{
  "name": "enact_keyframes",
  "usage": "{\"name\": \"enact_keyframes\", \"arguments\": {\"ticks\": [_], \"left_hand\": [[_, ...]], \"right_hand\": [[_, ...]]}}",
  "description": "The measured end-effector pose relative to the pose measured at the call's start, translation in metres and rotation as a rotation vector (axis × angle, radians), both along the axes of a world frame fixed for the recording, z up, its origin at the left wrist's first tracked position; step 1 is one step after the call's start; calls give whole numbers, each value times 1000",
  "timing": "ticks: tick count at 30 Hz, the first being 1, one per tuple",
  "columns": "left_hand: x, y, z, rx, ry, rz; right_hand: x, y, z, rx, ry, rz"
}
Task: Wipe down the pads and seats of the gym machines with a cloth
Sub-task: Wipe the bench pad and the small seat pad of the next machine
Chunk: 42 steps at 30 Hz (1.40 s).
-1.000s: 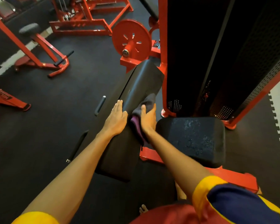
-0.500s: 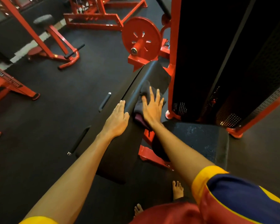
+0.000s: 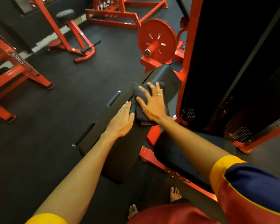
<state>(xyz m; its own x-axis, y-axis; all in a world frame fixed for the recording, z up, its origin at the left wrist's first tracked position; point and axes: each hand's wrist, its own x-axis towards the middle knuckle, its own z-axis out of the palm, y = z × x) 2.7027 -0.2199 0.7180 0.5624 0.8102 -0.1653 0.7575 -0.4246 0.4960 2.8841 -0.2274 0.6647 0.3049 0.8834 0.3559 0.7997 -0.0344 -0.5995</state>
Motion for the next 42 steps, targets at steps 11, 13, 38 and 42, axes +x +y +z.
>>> {"name": "enact_keyframes", "arguments": {"ticks": [11,13,38,42], "left_hand": [[7,-5,-1,32,64,93],[8,-7,1,51,63,108],[35,8,-6,140,89,108],[54,14,0,138,100,85]], "right_hand": [[70,47,32,-95,-343,349],[39,47,36,-69,-333,322],[115,13,-36,62,-63,309],[74,25,-11,26,181,43]]}}
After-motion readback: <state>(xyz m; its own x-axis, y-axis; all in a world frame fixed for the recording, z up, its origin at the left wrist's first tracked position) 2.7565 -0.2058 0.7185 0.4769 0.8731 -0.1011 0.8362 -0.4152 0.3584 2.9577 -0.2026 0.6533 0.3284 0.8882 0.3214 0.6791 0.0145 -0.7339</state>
